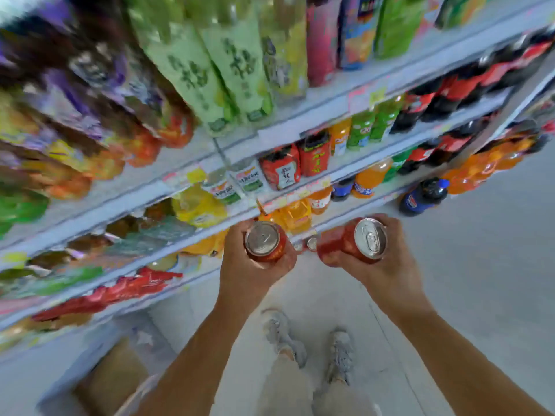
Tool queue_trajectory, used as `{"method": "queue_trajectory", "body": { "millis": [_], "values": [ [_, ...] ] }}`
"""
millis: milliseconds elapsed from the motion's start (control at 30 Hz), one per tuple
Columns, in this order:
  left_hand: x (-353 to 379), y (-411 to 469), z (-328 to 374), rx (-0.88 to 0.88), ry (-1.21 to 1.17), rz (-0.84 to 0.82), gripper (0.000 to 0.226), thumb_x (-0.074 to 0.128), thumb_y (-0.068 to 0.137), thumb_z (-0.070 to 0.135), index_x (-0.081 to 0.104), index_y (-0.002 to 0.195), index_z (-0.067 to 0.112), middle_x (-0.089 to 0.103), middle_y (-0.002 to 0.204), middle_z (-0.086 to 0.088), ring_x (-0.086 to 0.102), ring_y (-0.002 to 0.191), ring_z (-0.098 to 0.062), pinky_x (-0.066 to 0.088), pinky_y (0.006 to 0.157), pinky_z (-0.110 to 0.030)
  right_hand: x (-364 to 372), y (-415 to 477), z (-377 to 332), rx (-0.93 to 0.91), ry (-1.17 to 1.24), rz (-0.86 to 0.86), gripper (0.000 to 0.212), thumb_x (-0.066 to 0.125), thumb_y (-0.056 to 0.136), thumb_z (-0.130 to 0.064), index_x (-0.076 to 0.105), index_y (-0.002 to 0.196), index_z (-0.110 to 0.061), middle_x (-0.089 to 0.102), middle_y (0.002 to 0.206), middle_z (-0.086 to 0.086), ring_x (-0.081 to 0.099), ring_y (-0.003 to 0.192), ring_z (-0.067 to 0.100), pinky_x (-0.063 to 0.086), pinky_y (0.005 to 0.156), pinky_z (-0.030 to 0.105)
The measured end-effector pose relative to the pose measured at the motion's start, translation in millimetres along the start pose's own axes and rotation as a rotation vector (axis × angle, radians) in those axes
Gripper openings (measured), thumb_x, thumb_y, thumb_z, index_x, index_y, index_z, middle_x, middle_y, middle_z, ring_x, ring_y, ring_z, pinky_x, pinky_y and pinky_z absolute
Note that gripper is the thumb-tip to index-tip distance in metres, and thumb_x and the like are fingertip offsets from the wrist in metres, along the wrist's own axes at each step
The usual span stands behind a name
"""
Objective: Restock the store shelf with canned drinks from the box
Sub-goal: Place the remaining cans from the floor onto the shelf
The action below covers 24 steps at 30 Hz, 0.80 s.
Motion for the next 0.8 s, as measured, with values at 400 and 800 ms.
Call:
{"method": "queue_trajectory", "body": {
  "millis": [400,800],
  "values": [
    [-257.2,-77.1,113.2,0.141,-0.158,0.425,0.08,0.076,0.049,0.049,0.048,0.123,0.042,0.061,0.117,0.018,0.06,0.106,0.002,0.049,0.093,-0.024,105.2,-120.3,-251.9,-0.401,-0.034,-0.261,0.075,0.091,0.053,-0.023,0.048,0.113,-0.031,0.062,0.101,-0.014,0.063,0.09,0.005,0.053,0.085,0.036],
    [-482.9,-51.9,101.0,0.263,-0.14,0.486,0.056,0.084,0.068,0.024,0.052,0.108,0.048,0.063,0.101,0.024,0.06,0.088,0.012,0.048,0.069,-0.006,287.6,-159.9,-398.8,-0.768,0.084,-0.139,0.064,0.081,0.071,-0.019,0.049,0.125,-0.034,0.058,0.112,-0.023,0.056,0.096,-0.015,0.045,0.074,0.002]
  ]
}}
Point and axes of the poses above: each hand's wrist, its own y-axis towards the middle knuckle, its own x-axis out of the palm, z = x × y, the point moved 4 cm from there along y, towards the middle knuckle
